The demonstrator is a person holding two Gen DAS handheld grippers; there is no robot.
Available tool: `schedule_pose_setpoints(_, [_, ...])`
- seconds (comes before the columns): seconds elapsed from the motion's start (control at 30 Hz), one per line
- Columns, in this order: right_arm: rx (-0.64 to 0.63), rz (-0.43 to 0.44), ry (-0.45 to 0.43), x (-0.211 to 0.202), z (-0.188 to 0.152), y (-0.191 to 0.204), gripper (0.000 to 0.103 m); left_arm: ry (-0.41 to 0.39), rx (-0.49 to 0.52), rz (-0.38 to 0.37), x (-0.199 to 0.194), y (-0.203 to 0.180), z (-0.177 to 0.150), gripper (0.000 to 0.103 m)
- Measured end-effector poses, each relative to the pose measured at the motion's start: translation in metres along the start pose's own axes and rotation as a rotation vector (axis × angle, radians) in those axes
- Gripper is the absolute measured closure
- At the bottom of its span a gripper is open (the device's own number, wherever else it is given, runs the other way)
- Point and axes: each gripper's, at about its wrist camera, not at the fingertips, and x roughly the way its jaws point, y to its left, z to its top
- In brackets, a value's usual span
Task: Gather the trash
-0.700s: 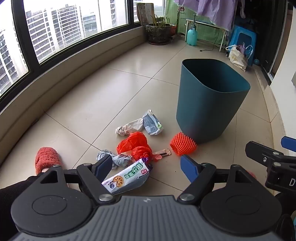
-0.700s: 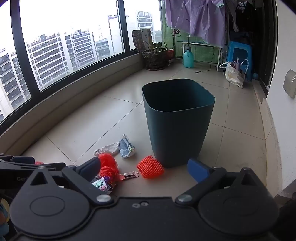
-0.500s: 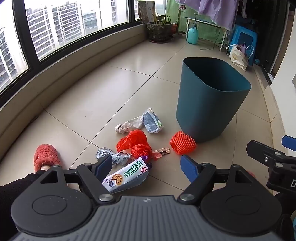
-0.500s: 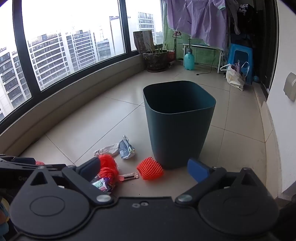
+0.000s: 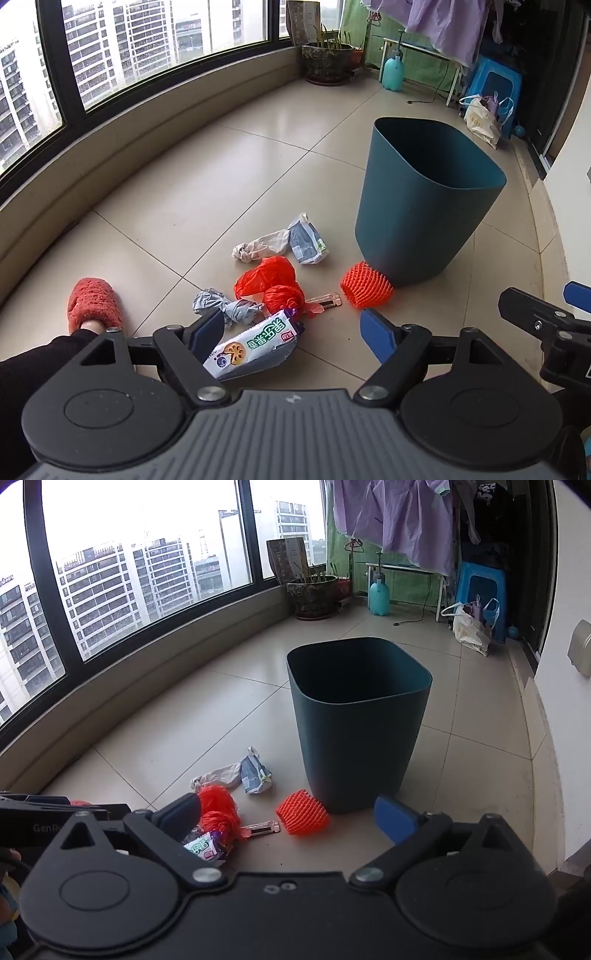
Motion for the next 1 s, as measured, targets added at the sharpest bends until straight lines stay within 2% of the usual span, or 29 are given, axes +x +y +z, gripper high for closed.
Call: schedule_pose_setpoints(1.0, [0.016, 0.007, 0.014, 0.0027, 0.0018, -0.0026, 0.007, -0.021, -0.011, -0.036, -0.0083, 0.0034, -0.0014, 0.022])
